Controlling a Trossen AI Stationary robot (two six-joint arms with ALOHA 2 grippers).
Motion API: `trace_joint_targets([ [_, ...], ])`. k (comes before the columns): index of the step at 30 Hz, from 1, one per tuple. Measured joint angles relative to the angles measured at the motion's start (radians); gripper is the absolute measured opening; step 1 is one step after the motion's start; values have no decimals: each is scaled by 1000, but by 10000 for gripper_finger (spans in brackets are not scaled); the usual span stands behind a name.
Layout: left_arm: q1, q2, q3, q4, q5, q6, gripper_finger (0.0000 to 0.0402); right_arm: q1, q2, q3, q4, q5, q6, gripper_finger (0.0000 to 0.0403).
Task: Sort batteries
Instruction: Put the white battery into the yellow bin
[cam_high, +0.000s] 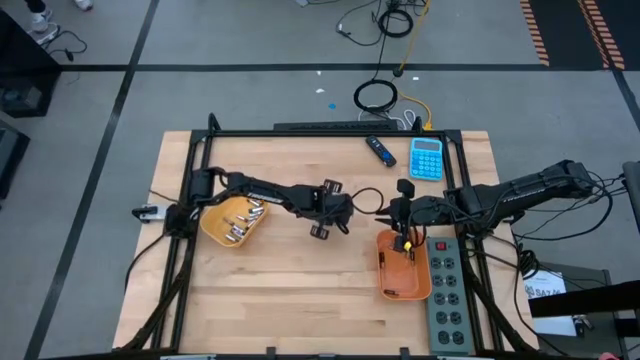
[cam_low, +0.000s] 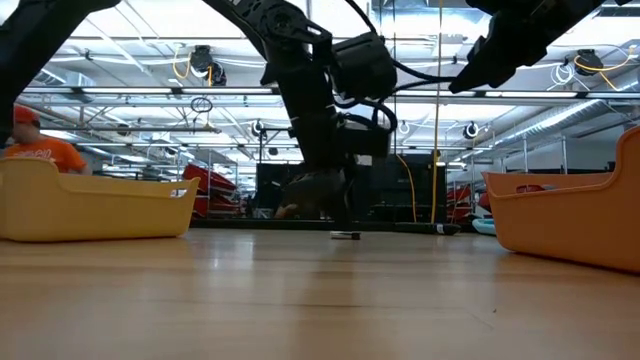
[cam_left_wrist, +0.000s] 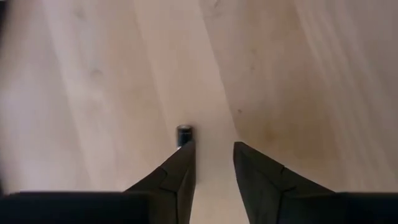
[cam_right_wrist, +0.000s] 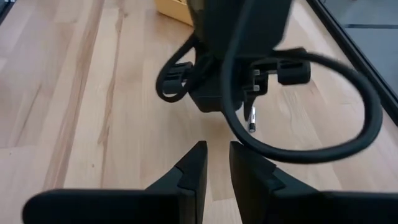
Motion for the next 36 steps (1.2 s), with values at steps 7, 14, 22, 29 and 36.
trace_joint_targets([
  [7, -76, 0, 0, -1, -171, -47, 154, 0, 0, 0, -2, 0, 11, 59],
  [14, -36, 0, 0, 57, -49, -41, 219, 0, 0, 0, -2, 0, 8, 59],
  [22, 40, 0, 58, -62, -16, -48, 215, -2, 0, 0, 8, 0, -39, 59],
  [29, 86, -2, 150, -119, 83, -63, 214, -23, 0, 0, 37, 0, -78, 59],
  [36, 125, 26, 156, -116, 115, -72, 214, -29, -13, 0, 84, 0, -124, 59],
])
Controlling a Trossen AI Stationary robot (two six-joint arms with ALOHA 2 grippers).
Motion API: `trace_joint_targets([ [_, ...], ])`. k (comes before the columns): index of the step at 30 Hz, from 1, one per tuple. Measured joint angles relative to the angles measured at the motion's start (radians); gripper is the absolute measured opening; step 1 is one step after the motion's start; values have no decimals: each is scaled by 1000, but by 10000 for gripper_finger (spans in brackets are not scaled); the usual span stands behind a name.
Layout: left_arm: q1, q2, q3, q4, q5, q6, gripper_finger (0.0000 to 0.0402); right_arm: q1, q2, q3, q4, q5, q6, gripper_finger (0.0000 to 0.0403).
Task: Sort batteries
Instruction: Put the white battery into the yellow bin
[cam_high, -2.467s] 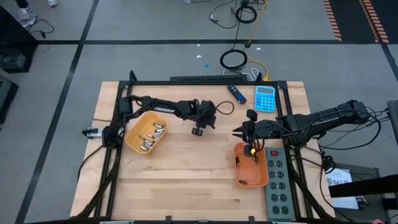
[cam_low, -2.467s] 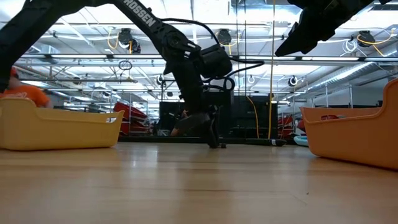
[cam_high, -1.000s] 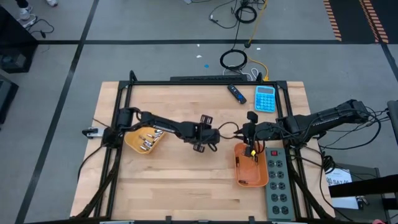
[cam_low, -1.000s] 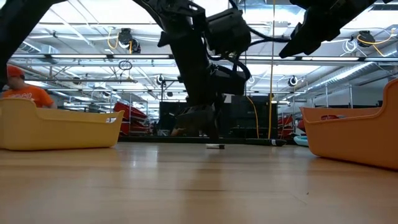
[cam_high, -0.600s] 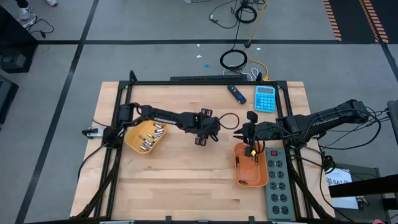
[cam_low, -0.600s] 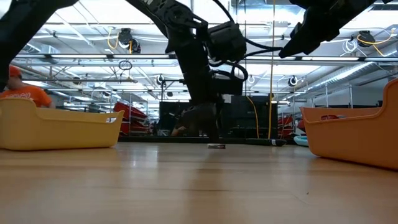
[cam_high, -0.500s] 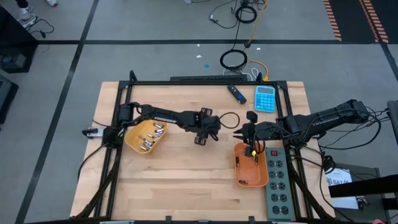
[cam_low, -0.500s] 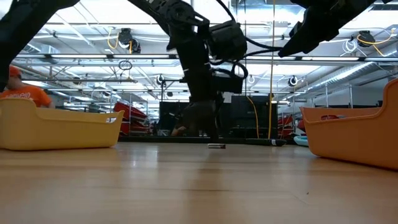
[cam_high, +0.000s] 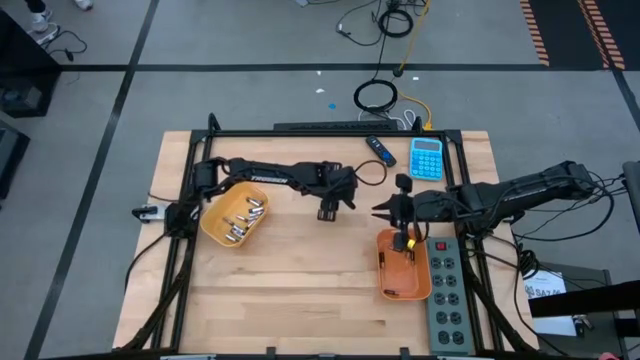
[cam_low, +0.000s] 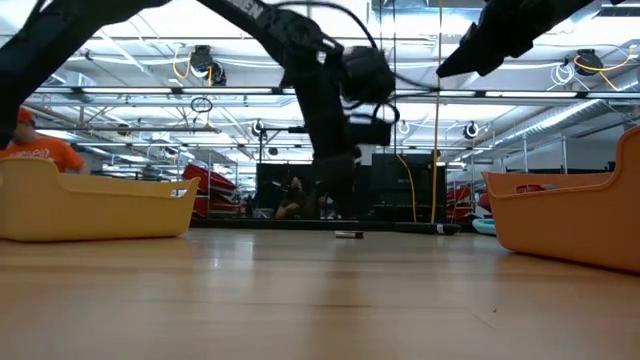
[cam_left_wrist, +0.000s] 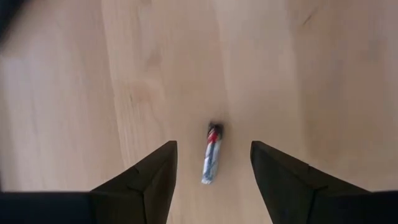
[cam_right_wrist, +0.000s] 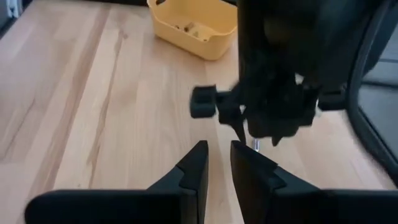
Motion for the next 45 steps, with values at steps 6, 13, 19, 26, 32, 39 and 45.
trace_joint_targets([
  [6, -4, 0, -2, -16, -25, -27, 214, -5, -4, 0, -23, 103, 28, 59],
  [13, -29, -124, -78, 58, -32, -36, 214, -13, -3, 0, -26, 40, 35, 59],
  [19, -33, -333, -361, 266, -64, -103, 214, -21, 26, 0, -22, 21, 48, 59],
  [26, -140, -623, -731, 482, -180, -289, 214, -133, 183, 0, 106, -22, 30, 59],
  [32, -278, -758, -927, 586, -314, -388, 214, -270, 352, 53, 218, -105, 23, 59],
  [39, -374, -817, -1090, 776, -411, -421, 214, -363, 611, 265, 173, -193, -13, 92],
  [45, -414, -816, -1186, 1015, -430, -420, 214, -421, 799, 456, 76, -239, -77, 133],
])
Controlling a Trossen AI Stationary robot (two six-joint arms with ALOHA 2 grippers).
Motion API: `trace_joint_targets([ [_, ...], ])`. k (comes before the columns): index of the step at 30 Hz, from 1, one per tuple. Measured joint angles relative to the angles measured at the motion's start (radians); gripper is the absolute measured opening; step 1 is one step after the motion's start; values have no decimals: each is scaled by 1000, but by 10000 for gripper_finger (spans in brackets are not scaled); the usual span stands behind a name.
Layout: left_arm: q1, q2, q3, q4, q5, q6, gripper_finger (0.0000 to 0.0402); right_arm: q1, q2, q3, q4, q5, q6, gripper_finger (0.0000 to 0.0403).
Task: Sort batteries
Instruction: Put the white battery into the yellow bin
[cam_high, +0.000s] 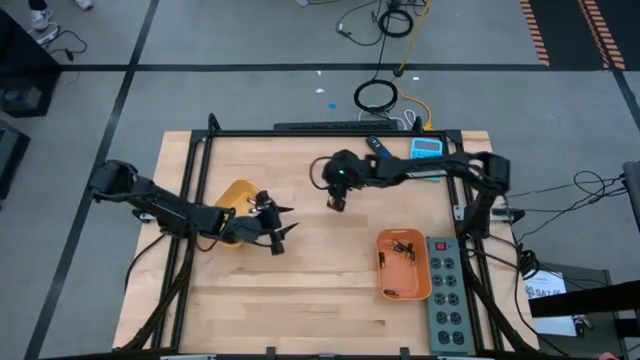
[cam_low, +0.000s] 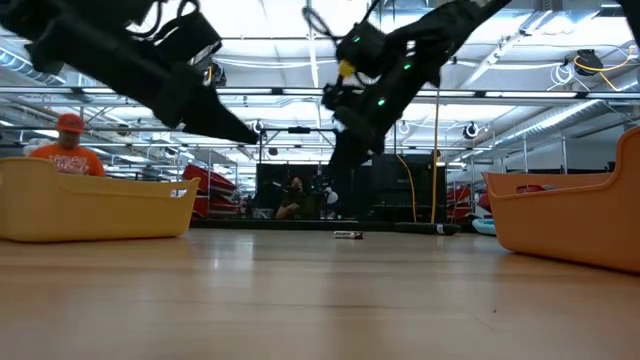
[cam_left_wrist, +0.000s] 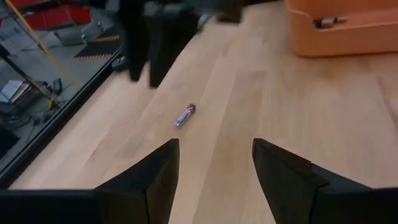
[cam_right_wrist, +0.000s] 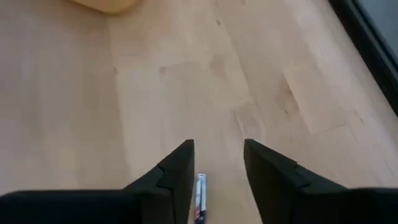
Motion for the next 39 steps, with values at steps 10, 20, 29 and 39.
trace_joint_targets([
  [10, -71, -33, -89, 48, -103, -53, 214, -25, 170, 80, -70, -1, -42, 147],
  [20, -75, -117, -89, 16, -168, -53, 214, -41, 186, 79, -171, -6, -74, 122],
  [29, -74, -121, -90, -32, -187, -79, 214, -35, 185, 78, -196, -45, -44, 101],
  [39, -74, -121, -90, -64, -192, -106, 214, -6, 165, 78, -293, -23, -28, 88],
])
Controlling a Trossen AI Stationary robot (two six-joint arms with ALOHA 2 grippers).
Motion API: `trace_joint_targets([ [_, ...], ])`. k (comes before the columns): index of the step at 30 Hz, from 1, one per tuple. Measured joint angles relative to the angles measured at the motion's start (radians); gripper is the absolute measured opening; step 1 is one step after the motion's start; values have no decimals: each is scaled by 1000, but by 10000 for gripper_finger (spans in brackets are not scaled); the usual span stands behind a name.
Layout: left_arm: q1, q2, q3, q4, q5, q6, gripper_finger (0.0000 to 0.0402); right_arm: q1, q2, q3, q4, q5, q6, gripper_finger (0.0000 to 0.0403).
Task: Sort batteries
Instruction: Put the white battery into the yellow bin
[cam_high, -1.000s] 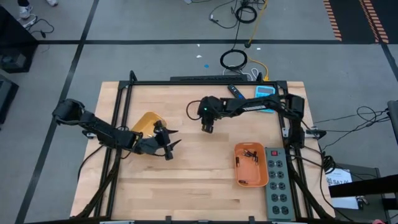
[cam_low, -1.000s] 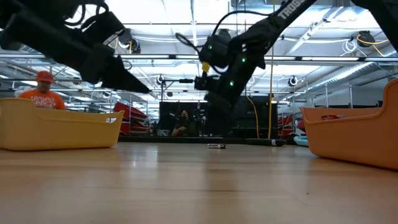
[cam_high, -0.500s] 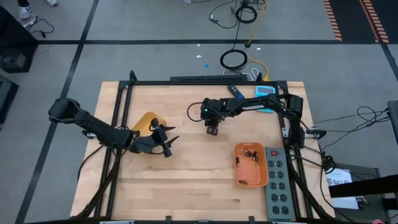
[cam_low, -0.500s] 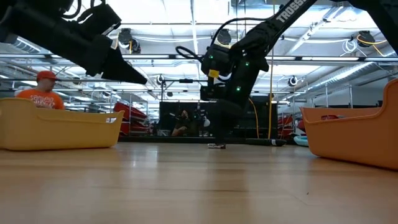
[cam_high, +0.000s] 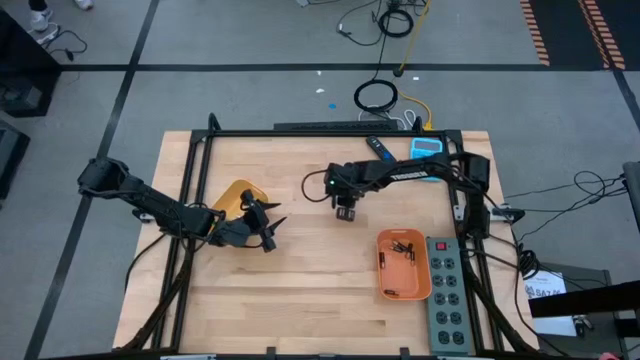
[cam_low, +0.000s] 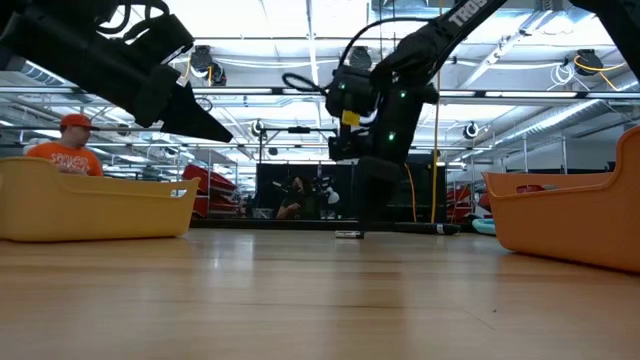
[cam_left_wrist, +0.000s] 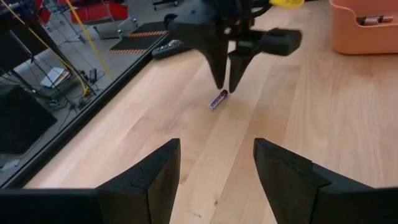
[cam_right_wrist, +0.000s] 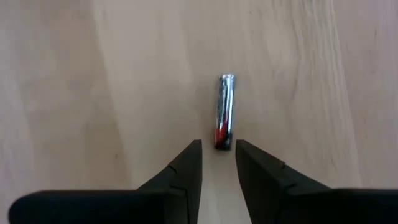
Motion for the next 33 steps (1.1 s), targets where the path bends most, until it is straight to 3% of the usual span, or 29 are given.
trace_joint_targets([
  [6, 0, 0, 0, 1, 9, 0, 214, 24, -50, 0, -70, 3, 14, 88],
  [10, 0, 0, 0, 19, 14, 1, 214, 33, -48, 0, -24, 5, 6, 88],
  [27, 0, 0, 0, 5, 46, -24, 214, 11, 77, 4, 60, 3, -6, 87],
  [33, 9, 0, 0, 6, 95, -18, 214, 11, 79, 3, 64, -7, -1, 41],
])
